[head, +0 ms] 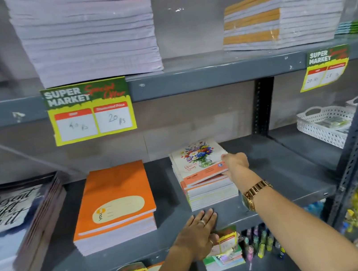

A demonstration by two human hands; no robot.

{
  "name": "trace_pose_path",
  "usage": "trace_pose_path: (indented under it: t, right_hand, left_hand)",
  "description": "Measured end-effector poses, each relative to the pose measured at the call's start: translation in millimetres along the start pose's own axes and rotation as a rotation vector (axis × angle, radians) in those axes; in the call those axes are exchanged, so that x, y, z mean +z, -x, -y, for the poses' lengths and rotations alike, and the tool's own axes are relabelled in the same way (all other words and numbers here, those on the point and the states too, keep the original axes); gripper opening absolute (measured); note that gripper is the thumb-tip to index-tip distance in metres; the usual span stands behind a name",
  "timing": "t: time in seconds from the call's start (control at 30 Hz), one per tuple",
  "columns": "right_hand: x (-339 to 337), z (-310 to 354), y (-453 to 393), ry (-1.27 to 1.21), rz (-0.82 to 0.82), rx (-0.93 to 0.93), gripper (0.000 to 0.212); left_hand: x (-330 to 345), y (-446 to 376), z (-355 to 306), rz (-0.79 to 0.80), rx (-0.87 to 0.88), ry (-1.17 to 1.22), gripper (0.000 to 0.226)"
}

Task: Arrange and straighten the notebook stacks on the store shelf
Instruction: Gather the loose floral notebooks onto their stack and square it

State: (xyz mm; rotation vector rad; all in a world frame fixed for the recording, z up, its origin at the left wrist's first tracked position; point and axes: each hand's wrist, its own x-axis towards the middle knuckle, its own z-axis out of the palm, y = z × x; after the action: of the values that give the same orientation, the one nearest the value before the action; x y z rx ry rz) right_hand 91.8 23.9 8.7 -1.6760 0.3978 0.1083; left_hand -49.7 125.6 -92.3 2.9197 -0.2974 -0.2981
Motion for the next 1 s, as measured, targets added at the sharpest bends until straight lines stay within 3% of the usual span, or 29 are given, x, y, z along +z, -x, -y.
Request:
trace_pose_path:
  t: [0.17, 0.27, 0.37, 0.5, 0.6, 0.73, 1.0]
  right_hand:
    - [14.9, -1.4, 3.3, 0.239, -0.028, -0.057, 0.029]
    - [18.0, -3.0, 4.6, 0.382, -0.080, -0.135, 0.032]
    - [16.1, -8.1, 6.0, 0.548, -0.147, -0.215, 0.035]
    - [5.9, -13.2, 0.9, 0.746, -0.218, -0.326, 0.036]
    - [-3.5, -13.2, -11.7, 0.650, -0.166, -0.391, 0.027]
    - [-16.1, -16.1, -26.6, 0.437, -0.050, -0.353, 0.024]
    - [-21.6, -29.9, -41.8, 0.158, 0.263, -0.091, 0.065]
  left_hand:
    - [-7.4, 9.8, 7.6, -0.007, -0.052, 0.068, 0.058]
    - [-16.2, 18.6, 11.9, -0.069, -0.168, 0.148, 0.044]
    - [-29.6, 25.3, 10.0, -0.273, -0.254, 0.096, 0.027]
    - [-42.2, 21.8, 9.7, -0.616, -0.414, 0.359, 0.022]
    - [-51.3, 13.2, 7.4, -0.789, -0.489, 0.600, 0.020]
    - [-60.2, -1.2, 3.9, -0.853, -0.547, 0.810, 0.026]
    - [-73.0, -25.1, -3.5, -0.725, -0.564, 1.423, 0.039]
